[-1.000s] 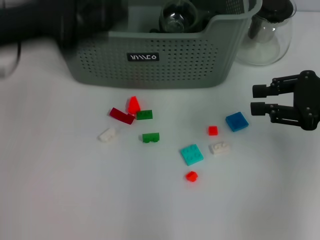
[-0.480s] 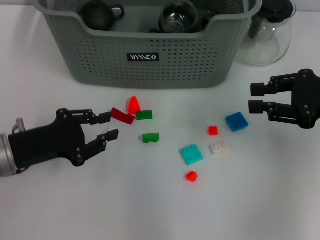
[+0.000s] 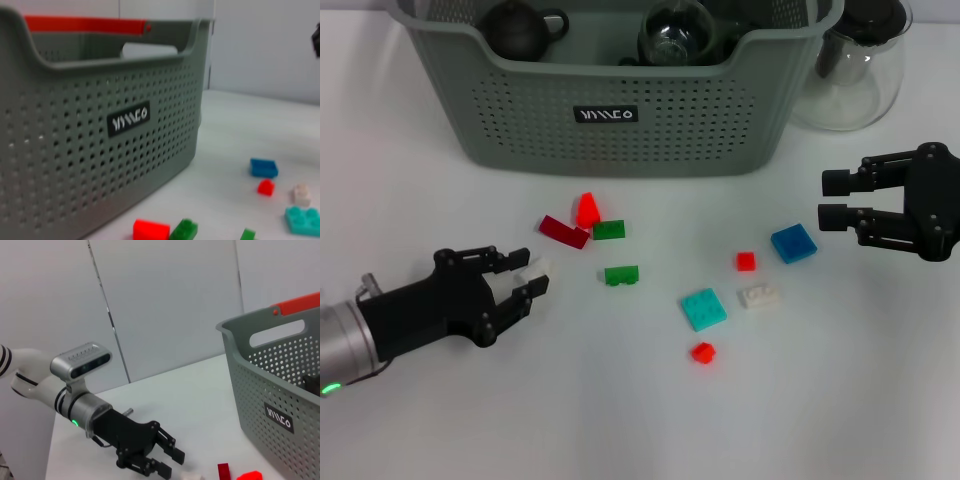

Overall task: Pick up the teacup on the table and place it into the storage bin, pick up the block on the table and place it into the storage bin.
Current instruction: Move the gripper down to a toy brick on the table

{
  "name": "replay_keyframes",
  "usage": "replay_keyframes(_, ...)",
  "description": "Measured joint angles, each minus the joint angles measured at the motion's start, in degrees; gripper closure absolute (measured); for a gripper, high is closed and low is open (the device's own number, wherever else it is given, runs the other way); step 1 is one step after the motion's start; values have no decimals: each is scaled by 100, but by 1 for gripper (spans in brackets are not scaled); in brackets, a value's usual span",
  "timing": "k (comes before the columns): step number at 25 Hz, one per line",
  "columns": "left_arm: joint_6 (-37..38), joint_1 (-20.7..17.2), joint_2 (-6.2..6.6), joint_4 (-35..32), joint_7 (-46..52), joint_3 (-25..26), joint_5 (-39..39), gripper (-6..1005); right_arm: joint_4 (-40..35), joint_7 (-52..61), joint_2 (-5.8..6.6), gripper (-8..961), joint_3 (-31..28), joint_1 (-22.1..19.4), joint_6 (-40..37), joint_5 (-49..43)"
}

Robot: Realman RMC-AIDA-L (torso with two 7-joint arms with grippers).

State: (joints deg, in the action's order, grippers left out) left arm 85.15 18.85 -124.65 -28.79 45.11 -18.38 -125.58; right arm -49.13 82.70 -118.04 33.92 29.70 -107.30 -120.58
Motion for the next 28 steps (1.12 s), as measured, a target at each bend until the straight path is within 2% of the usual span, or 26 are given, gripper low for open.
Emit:
replay_keyframes(7,-508,45,-4,359,-297,71,138,632,0,0,0,540,1,-13,-5,-8)
replay_keyframes(28,-789,81,-3,626,-809,281,145,635,0,0,0,539,1,-17,-10,-8)
